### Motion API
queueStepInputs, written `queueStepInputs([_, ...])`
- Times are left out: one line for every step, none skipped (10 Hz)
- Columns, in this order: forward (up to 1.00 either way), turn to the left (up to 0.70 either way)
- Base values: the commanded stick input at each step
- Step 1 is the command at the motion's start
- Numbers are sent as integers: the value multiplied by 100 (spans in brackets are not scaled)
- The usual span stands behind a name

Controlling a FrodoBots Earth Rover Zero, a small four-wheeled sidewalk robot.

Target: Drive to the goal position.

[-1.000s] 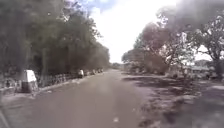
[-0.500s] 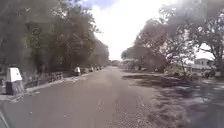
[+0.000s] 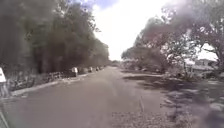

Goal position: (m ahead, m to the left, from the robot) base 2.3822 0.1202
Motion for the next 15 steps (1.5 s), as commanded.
queueStepInputs([70, 15])
queueStepInputs([70, 21])
queueStepInputs([70, 27])
queueStepInputs([70, 14])
queueStepInputs([70, 2])
queueStepInputs([70, 0])
queueStepInputs([70, 0])
queueStepInputs([70, 0])
queueStepInputs([70, 0])
queueStepInputs([70, 0])
queueStepInputs([70, 0])
queueStepInputs([70, 0])
queueStepInputs([70, 0])
queueStepInputs([70, 0])
queueStepInputs([70, 0])
